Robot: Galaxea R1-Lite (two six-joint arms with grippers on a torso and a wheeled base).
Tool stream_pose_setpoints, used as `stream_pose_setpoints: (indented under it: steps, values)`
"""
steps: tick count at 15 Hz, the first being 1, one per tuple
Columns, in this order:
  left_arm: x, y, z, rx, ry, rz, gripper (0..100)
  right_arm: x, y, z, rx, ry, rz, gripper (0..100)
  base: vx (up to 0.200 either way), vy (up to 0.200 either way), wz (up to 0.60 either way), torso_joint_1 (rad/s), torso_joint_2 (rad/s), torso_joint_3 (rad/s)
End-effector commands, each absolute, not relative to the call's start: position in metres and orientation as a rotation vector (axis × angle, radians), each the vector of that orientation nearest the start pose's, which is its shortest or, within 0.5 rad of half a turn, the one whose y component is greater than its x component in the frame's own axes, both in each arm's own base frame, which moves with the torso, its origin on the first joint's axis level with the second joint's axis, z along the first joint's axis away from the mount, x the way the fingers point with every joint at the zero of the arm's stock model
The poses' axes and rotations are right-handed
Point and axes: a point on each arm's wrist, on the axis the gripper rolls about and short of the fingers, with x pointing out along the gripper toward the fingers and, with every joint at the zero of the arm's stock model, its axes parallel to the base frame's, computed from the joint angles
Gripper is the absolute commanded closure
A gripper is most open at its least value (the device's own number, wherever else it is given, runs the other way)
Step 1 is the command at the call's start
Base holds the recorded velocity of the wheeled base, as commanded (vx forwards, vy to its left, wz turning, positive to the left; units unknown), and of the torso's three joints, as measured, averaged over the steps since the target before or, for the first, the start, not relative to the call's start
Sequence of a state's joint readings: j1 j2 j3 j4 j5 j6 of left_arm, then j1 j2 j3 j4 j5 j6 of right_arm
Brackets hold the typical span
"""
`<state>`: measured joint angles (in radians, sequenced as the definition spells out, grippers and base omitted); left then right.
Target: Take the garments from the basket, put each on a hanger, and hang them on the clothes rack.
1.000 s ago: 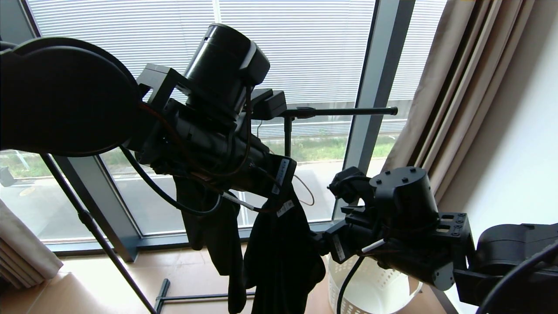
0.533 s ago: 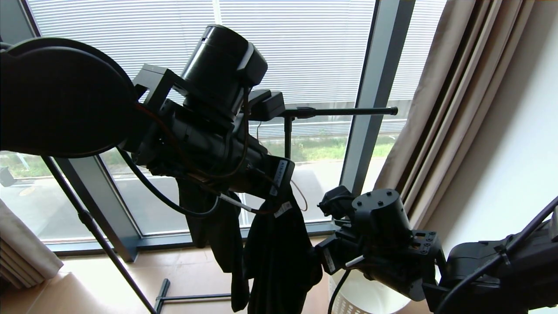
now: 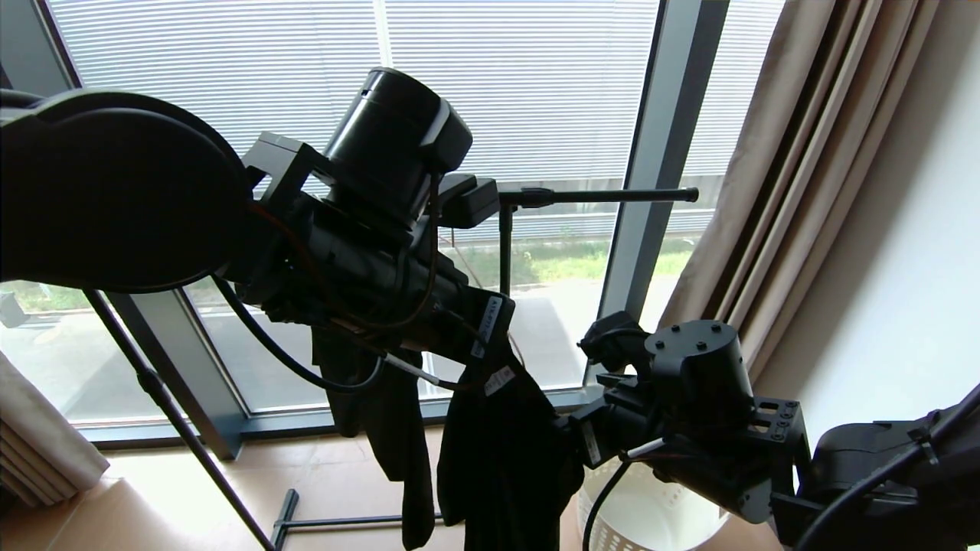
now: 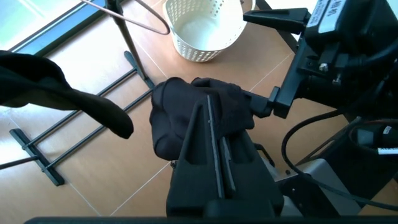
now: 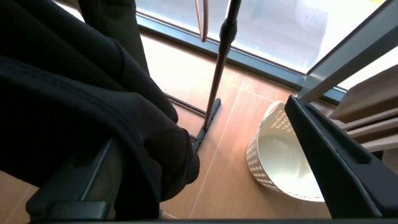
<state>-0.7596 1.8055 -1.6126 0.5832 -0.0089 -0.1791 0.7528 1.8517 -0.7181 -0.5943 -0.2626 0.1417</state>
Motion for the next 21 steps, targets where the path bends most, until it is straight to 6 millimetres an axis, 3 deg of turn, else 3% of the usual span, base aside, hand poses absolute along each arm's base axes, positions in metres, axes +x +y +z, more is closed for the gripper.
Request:
stream_pose_setpoints:
  steps: [1,4,6,9,10,15,21]
  values:
    - [0.238,-0.226,0.26,0.13,0.804,-0.657,100,0.232,0.209,0.112,-0.123,0.5,0.444,100,0.0,0.0,0.0,0.0,0.0,0.0]
    - [0.238,-0.226,0.258,0.135,0.806,-0.656,100,0.233,0.203,0.121,-0.102,0.478,0.429,100,0.0,0.0,0.0,0.0,0.0,0.0]
    - [0.239,-0.227,0.25,0.157,0.832,-0.658,100,0.242,0.174,0.142,-0.023,0.433,0.401,100,0.0,0.0,0.0,0.0,0.0,0.0]
    - [0.243,-0.235,0.239,0.199,0.851,-0.672,100,0.235,0.164,0.159,0.031,0.392,0.396,100,0.0,0.0,0.0,0.0,0.0,0.0]
    - [0.245,-0.236,0.236,0.209,0.854,-0.675,0,0.234,0.164,0.16,0.037,0.387,0.396,100,0.0,0.0,0.0,0.0,0.0,0.0]
    - [0.241,-0.234,0.224,0.241,0.895,-0.674,0,0.244,0.159,0.164,0.083,0.377,0.359,100,0.0,0.0,0.0,0.0,0.0,0.0]
    - [0.319,-0.227,0.199,0.131,0.869,-0.412,0,0.244,0.151,0.172,0.094,0.351,0.343,100,0.0,0.0,0.0,0.0,0.0,0.0]
